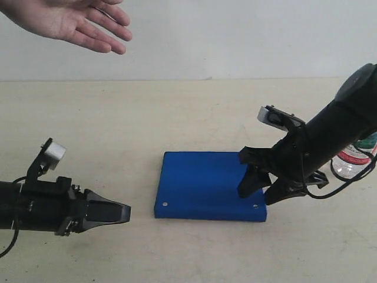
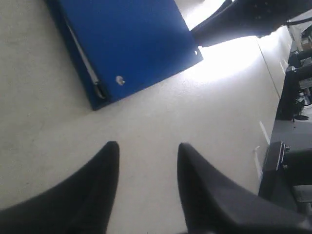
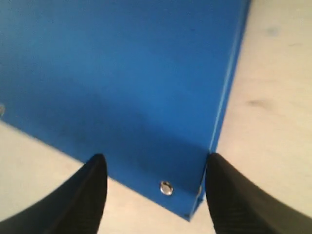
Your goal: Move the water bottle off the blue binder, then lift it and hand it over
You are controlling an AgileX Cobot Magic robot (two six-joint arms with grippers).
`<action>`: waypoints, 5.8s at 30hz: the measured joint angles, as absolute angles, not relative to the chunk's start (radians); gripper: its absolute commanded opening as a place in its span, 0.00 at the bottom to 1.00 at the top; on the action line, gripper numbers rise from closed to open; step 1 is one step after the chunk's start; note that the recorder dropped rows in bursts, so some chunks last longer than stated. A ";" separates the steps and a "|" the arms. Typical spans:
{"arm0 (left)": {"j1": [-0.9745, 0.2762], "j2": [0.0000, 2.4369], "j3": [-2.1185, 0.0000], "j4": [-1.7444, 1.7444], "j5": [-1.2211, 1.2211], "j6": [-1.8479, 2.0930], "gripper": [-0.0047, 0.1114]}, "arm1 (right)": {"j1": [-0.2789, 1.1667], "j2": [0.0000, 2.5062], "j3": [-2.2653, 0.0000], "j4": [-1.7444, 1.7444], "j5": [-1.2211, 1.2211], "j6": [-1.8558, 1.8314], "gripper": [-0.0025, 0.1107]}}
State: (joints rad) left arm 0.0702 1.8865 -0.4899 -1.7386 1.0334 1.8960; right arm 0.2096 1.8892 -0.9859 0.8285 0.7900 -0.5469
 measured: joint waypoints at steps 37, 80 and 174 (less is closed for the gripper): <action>0.070 2.077 -0.697 -1.743 1.037 1.718 0.47 | 0.210 1.900 -0.987 0.788 0.702 -0.582 0.49; 0.105 2.077 -0.710 -1.743 1.099 1.731 0.47 | 0.210 2.011 -0.989 1.409 1.085 -1.333 0.02; 0.050 1.845 -0.526 -1.742 0.836 1.341 0.52 | 0.372 2.161 -1.393 0.676 0.925 -0.672 0.50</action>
State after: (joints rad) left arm 0.0499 1.8452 -0.5255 -1.7417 0.8356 1.3415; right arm 0.3719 2.1606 -1.3933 0.6765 0.9246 -0.6723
